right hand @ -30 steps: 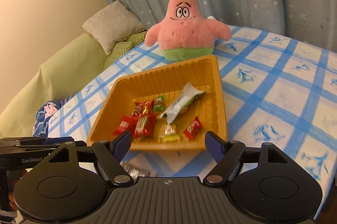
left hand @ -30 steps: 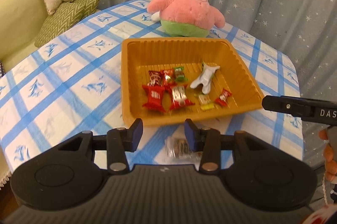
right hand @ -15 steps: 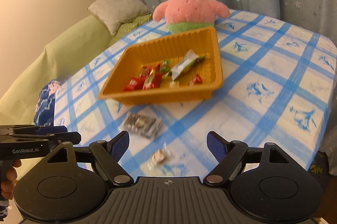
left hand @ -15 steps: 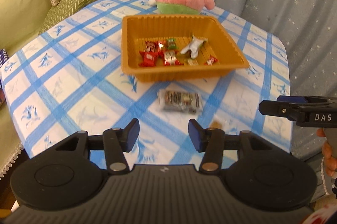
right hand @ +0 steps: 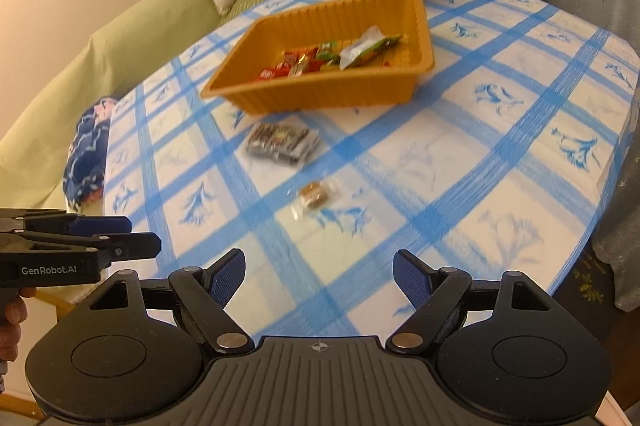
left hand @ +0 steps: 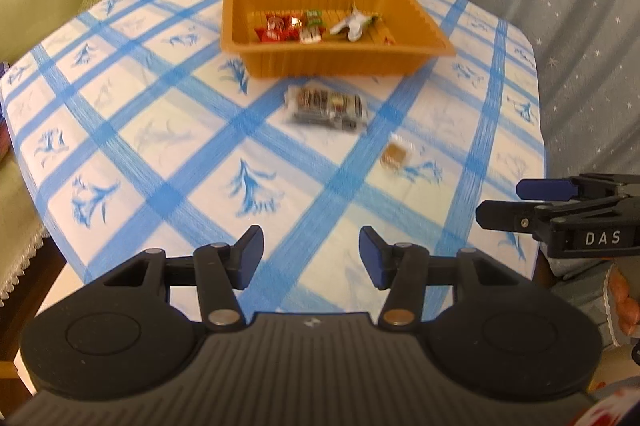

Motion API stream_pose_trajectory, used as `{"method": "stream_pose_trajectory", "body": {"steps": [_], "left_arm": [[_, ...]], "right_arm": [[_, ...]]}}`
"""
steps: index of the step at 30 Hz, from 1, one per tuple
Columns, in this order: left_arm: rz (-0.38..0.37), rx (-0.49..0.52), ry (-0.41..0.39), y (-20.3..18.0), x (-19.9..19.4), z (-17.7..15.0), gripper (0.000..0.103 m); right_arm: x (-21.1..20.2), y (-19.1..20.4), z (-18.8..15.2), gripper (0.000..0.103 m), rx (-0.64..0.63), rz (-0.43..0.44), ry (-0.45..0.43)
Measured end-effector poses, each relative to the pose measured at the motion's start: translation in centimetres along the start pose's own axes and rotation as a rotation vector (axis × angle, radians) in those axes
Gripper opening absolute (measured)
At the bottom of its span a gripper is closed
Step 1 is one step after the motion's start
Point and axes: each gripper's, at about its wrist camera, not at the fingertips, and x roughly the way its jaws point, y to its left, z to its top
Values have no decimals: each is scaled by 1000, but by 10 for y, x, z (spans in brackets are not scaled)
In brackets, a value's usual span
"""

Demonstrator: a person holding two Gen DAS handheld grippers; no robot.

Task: Organize snacks
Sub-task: 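Withdraw both open tools from the tray toward the remaining packets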

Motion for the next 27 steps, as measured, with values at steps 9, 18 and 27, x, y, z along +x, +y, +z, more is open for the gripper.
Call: {"method": "stream_pose_trajectory", "body": {"steps": [9,18,27], "left_arm": [[-15,3,60,-2,9,-21,50],[-27,13,89,1,14,-27,50],[-28,20,98,3,18,-24,50]], "right_arm": [[13,8,-21,81,3,-3,78],[22,14,-29,81,16,-15,121],[31,16,-28,81,30,-30,145]]}}
